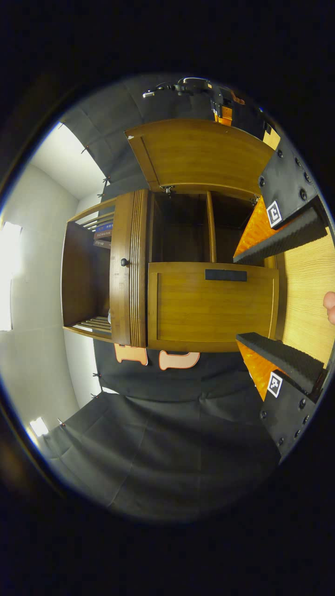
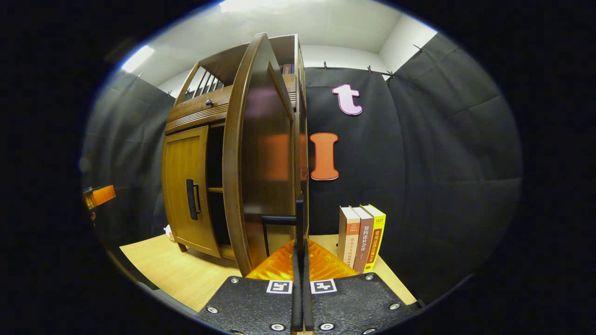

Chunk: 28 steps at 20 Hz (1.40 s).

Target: Open the right door of the double-door shoe cabinet with the right hand, and open the left door with the left hand.

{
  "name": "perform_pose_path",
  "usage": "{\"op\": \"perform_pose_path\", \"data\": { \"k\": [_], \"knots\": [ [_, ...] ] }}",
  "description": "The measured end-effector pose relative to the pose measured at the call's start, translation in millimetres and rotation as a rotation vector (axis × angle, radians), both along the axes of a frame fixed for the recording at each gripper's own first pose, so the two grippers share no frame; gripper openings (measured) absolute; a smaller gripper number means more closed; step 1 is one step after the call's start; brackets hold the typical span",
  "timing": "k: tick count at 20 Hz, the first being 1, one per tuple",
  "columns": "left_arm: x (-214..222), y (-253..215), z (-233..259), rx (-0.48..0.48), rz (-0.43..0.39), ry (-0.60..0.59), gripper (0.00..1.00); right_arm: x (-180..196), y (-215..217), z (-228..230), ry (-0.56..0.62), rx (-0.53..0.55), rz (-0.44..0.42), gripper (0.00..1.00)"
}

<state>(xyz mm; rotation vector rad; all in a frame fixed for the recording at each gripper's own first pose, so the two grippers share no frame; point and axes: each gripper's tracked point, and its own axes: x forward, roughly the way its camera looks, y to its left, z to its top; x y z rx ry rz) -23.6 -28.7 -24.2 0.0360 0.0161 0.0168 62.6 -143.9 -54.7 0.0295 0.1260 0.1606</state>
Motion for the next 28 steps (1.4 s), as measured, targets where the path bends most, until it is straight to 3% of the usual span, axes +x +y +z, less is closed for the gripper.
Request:
{"op": "perform_pose_path", "data": {
  "k": [3,5,6,7,8,9,10,14,20,23,28],
  "knots": [
    [0.1,7.4,-0.5,0.012,0.018,0.005,0.94,2.4,-9.7,-1.4,-0.010,0.025,0.031,0.00],
    [0.1,11.4,0.9,0.010,0.025,0.002,0.94,3.6,-15.0,-3.9,-0.009,0.037,0.048,0.07],
    [0.6,13.1,1.1,0.008,0.027,0.002,0.95,1.8,-15.6,-5.1,-0.007,0.045,0.061,0.01],
    [0.5,15.0,0.0,0.006,0.029,0.003,0.96,0.7,-16.8,-6.3,-0.002,0.053,0.070,0.07],
    [0.3,16.6,-1.0,0.006,0.032,0.005,0.96,1.3,-17.2,-6.7,0.006,0.062,0.071,0.02],
    [-0.5,18.1,-1.7,0.005,0.035,0.007,0.94,-0.4,-17.5,-7.5,0.016,0.060,0.072,0.10],
    [-0.3,20.3,-2.0,0.002,0.040,0.006,0.96,-3.4,-18.0,-10.6,0.027,0.048,0.065,0.04],
    [-0.3,22.2,-3.2,-0.004,0.040,0.010,0.94,-32.6,-27.8,-7.9,0.029,0.059,0.022,0.04],
    [3.8,16.9,-5.6,-0.002,0.010,0.019,0.94,-78.4,-43.1,10.2,0.017,-0.016,-0.113,0.04],
    [3.0,10.8,-8.7,-0.015,-0.006,0.026,0.96,-90.9,-27.5,26.2,-0.007,-0.051,-0.155,0.04],
    [0.7,5.4,-11.3,-0.014,-0.017,0.035,0.95,-86.2,48.3,55.0,-0.070,0.031,-0.090,0.05]
  ]
}}
